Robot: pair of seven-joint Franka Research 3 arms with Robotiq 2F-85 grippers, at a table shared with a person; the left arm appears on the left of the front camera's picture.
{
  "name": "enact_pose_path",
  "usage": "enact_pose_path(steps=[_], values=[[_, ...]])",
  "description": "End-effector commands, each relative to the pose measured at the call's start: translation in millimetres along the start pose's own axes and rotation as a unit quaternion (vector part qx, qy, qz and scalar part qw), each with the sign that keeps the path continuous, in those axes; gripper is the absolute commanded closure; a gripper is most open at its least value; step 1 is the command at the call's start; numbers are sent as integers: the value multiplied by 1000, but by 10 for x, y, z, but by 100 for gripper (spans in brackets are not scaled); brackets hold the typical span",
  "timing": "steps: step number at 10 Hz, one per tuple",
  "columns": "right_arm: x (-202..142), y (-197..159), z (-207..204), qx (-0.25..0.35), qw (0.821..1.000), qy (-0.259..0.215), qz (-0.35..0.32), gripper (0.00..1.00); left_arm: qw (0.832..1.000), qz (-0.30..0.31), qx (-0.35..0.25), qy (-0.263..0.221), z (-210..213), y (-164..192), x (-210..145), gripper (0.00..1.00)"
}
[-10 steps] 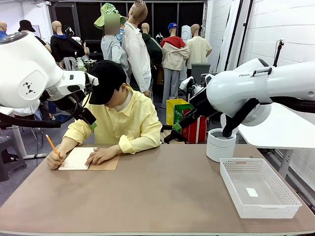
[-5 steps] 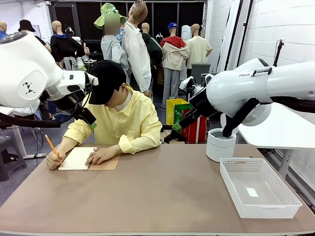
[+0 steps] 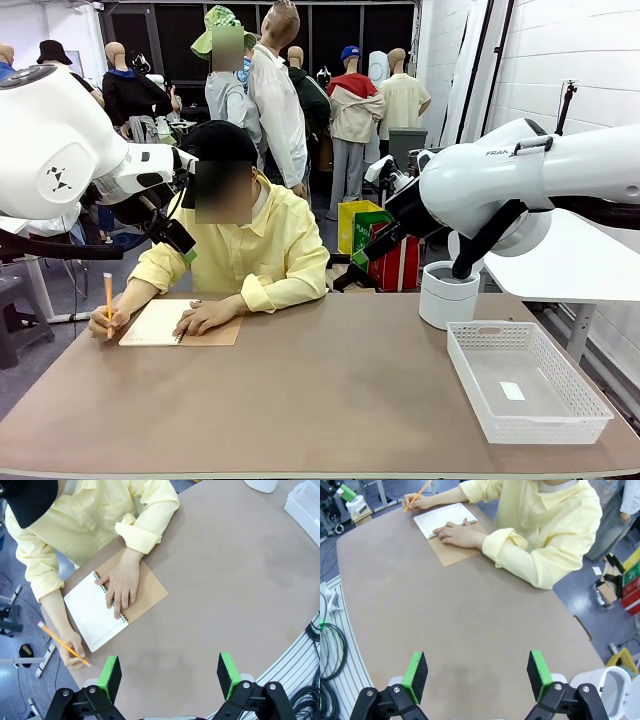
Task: Sort the paper based on its condition.
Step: If a person hands you a paper, place it in the Organizing basket , and if it's crumpled, put it in the Trash can.
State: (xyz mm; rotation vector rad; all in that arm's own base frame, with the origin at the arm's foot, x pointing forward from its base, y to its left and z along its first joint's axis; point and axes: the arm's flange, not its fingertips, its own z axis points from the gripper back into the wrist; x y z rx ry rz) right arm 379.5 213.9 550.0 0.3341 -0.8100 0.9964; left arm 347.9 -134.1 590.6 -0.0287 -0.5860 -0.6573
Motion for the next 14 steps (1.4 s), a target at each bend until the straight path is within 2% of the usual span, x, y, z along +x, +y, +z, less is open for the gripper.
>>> enact_pose_path(steps=[1, 14], values=[[0, 6, -3, 0, 1000, 0, -6, 0, 1000, 3, 1, 0, 6, 8, 0, 0], [0, 6, -3, 0, 1000, 0, -6, 0, 1000, 3, 1, 0, 6, 8, 0, 0]])
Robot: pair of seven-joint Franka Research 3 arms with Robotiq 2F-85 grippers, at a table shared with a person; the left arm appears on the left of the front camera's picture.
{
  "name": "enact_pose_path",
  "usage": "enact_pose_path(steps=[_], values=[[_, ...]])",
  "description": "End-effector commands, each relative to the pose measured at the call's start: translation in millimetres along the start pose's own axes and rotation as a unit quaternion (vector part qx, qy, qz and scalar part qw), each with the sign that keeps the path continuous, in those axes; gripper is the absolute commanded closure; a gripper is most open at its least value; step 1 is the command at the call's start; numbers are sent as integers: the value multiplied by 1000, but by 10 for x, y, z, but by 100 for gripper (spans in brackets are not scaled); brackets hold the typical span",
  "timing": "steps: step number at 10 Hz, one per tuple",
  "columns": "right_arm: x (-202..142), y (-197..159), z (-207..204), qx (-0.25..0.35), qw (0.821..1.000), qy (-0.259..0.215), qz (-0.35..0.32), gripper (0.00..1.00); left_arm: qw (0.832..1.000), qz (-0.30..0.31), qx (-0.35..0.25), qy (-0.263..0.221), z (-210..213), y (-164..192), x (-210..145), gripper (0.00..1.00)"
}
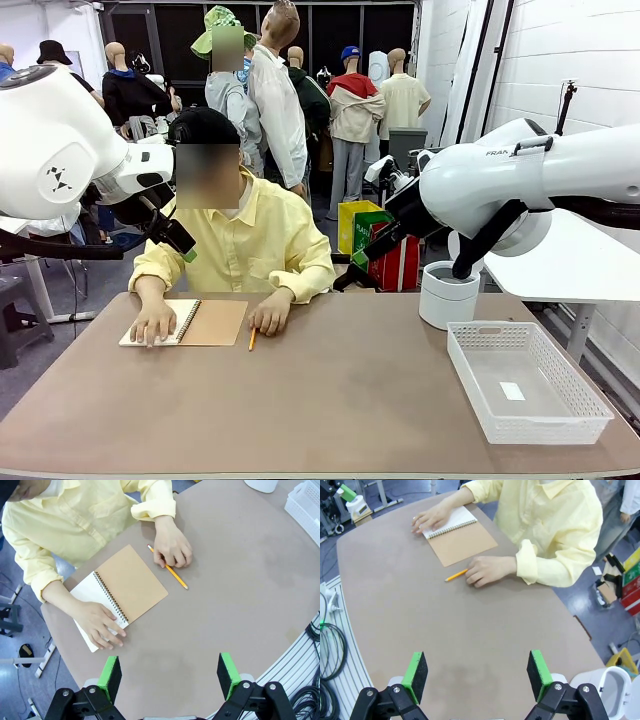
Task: Sort the paper based on its condition.
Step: If a person hands you a paper, place it in the Organizing basket , and if it's crumpled, put it in the Trash can.
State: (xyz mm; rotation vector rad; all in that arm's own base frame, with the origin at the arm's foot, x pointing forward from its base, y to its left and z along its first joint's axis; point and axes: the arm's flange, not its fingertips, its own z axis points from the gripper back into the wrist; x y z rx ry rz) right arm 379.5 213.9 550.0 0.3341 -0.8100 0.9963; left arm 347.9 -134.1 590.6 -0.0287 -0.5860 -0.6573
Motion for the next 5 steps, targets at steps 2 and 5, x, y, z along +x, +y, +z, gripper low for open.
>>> enact_pose_path(steps=[2, 5], values=[[0, 6, -3, 0, 1000, 0, -6, 0, 1000, 3, 1, 0, 6, 9, 0, 0], [0, 6, -3, 0, 1000, 0, -6, 0, 1000, 3, 1, 0, 6, 9, 0, 0]])
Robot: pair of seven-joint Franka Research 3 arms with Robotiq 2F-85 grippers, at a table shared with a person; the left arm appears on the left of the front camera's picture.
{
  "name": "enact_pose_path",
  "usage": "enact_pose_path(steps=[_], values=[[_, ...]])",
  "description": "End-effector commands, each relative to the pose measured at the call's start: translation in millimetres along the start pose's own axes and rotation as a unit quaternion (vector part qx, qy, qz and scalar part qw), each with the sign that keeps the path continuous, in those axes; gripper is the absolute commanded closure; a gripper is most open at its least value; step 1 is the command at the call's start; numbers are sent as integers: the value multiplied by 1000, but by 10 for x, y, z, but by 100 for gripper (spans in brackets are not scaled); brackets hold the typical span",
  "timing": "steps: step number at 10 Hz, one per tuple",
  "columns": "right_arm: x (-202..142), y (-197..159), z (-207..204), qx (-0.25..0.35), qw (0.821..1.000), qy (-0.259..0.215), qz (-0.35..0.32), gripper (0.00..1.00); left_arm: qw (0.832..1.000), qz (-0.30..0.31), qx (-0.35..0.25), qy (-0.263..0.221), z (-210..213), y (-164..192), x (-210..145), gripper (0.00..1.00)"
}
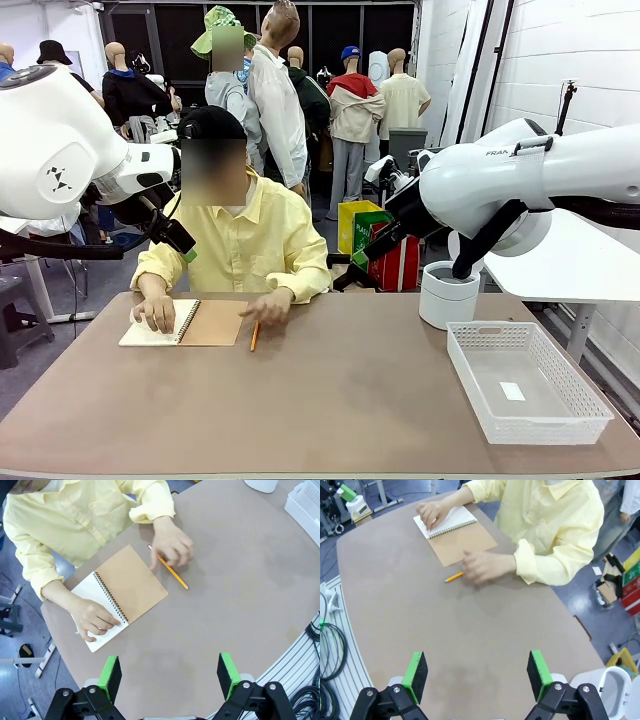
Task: Sort the paper based on its condition.
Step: If a person hands you a paper, place it in the Organizing basket , and if it's crumpled, put it in the Trash can.
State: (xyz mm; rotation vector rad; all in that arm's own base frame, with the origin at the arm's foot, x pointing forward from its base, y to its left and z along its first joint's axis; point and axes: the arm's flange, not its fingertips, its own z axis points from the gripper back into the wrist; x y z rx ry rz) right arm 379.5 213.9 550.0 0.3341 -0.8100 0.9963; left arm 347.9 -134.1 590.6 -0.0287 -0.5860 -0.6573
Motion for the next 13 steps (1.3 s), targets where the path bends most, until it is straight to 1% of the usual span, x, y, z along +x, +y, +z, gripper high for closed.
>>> enact_pose_path(steps=[1, 13], values=[[0, 6, -3, 0, 1000, 0, -6, 0, 1000, 3, 1, 0, 6, 9, 0, 0], [0, 6, -3, 0, 1000, 0, -6, 0, 1000, 3, 1, 0, 6, 9, 0, 0]])
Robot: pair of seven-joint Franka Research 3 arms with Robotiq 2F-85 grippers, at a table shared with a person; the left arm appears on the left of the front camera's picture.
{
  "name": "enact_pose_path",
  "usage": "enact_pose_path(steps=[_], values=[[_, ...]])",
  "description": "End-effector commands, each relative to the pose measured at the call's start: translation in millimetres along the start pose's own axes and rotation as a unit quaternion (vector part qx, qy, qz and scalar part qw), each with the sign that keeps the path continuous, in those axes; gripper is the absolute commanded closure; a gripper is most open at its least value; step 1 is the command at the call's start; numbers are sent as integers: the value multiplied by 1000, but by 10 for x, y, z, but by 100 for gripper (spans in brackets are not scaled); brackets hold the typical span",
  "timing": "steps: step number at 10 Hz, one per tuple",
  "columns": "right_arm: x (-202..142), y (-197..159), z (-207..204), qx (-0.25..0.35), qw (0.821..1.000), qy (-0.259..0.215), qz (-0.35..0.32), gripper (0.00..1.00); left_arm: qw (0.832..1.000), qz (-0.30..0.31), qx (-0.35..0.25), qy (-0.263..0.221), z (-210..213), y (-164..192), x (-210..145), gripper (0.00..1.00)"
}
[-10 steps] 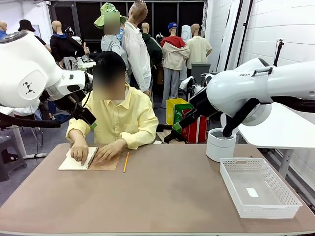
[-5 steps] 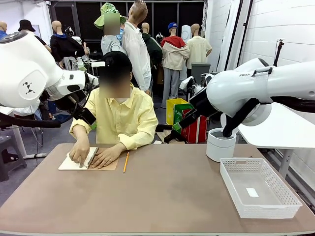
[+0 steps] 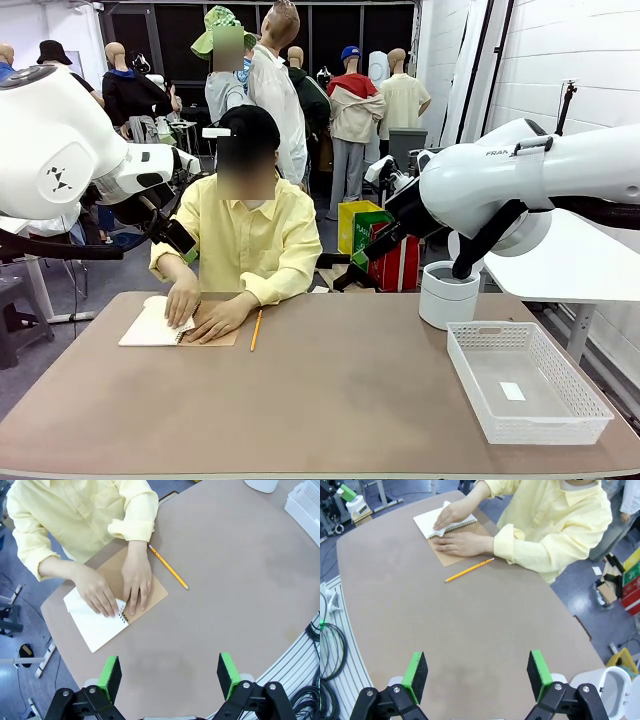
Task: Sort the paper based on its condition.
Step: If a person hands you a paper, place it in the Organizing basket , and if it's crumpled, put it in the Trash can.
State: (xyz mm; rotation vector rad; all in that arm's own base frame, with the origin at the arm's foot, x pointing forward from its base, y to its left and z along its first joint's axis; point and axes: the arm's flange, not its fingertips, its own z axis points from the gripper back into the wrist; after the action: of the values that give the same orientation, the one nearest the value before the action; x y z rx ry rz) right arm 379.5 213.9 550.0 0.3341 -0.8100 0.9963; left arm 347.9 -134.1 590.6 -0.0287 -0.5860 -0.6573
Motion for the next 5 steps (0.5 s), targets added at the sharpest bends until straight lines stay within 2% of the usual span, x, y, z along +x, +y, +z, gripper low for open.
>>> enact_pose_path(steps=[1, 5], values=[[0, 6, -3, 0, 1000, 0, -6, 0, 1000, 3, 1, 0, 6, 9, 0, 0], [0, 6, -3, 0, 1000, 0, -6, 0, 1000, 3, 1, 0, 6, 9, 0, 0]])
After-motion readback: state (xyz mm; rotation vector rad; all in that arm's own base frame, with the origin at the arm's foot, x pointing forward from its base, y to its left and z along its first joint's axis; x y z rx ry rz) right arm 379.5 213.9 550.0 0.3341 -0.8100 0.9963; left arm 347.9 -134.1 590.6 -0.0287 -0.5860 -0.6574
